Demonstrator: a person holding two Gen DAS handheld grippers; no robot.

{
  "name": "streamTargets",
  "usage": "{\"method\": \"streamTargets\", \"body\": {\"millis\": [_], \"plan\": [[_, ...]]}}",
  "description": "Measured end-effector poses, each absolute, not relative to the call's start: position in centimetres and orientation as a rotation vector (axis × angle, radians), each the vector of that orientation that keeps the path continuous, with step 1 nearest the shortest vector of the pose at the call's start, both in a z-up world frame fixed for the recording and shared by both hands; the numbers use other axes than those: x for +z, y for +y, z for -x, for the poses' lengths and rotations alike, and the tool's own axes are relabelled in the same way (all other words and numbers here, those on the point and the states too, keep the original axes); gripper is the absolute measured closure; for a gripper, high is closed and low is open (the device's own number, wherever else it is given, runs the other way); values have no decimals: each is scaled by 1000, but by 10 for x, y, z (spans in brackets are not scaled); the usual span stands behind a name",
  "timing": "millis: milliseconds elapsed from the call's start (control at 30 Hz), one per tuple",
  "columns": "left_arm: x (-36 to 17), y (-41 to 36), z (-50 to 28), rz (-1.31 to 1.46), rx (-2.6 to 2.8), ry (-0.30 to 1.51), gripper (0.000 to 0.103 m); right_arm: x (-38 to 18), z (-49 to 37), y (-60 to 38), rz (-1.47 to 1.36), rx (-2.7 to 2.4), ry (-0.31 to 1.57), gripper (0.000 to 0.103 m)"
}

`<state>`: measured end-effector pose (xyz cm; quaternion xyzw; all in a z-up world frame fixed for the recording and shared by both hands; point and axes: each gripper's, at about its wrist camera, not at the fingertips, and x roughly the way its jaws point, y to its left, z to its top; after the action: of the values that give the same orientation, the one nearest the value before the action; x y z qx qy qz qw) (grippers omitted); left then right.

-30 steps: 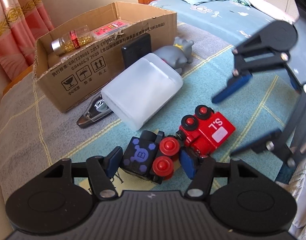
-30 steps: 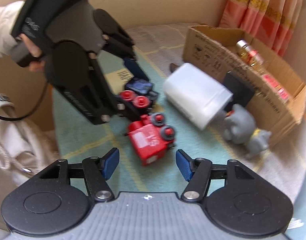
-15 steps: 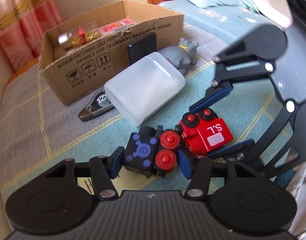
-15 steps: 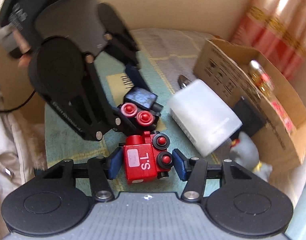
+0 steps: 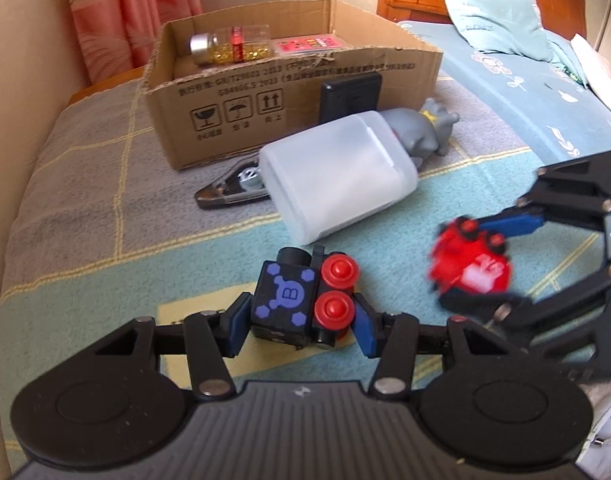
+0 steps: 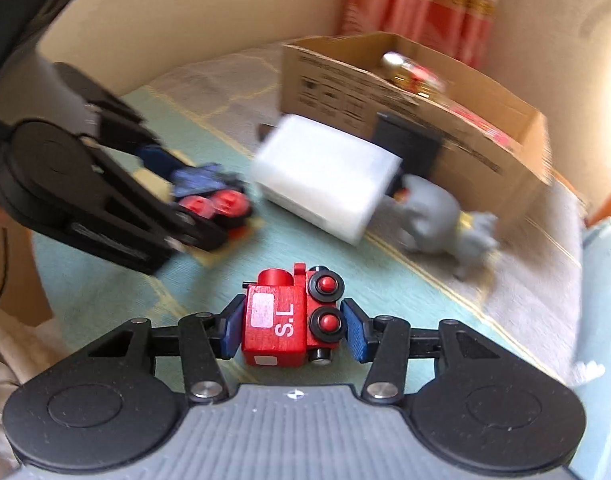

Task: Organize rigid objects

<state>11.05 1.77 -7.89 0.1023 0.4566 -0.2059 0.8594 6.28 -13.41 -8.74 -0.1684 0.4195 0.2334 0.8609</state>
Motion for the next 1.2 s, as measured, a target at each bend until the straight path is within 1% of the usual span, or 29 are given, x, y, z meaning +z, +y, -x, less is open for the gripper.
{"method": "streamTargets", "body": {"millis": [100, 167, 200, 233, 267, 300, 367, 433, 500, 533, 567, 667, 933, 1200], "plan": [[-79, 20, -109, -219, -427, 951, 49, -88, -60, -151, 302, 472, 896, 48], [-80, 20, -108, -218, -424, 945, 48, -89, -60, -159, 266, 480, 903, 46], [-80, 20, -109, -216, -421, 945, 45, -89, -61, -161, 253, 477, 902, 44], [-80, 20, -110, -216, -418, 944, 43, -90, -61, -163, 240, 477, 898, 39], [-81, 20, -110, -218, -411, 942, 35, -92, -61, -164, 235, 484, 893, 35], [-83, 21, -110, -220, -403, 942, 26, -93, -60, -164, 236, 493, 889, 33], [-85, 23, -110, -213, -390, 941, 20, -94, -59, -162, 253, 499, 883, 22], [-87, 27, -111, -193, -394, 939, 17, -95, -56, -161, 252, 498, 879, 17], [-89, 29, -112, -184, -387, 939, 8, -96, -55, -160, 257, 507, 877, 10], [-91, 29, -112, -185, -390, 934, 7, -97, -56, -160, 260, 506, 880, 3], [-92, 29, -112, -183, -390, 932, 3, -98, -56, -161, 259, 502, 889, 0], [-94, 29, -109, -178, -390, 912, 1, -100, -57, -161, 261, 513, 878, 0], [-99, 34, -103, -166, -412, 822, 0, -102, -53, -164, 257, 524, 846, 0], [-97, 32, -104, -172, -411, 839, 1, -103, -51, -165, 255, 527, 835, 0]]}}
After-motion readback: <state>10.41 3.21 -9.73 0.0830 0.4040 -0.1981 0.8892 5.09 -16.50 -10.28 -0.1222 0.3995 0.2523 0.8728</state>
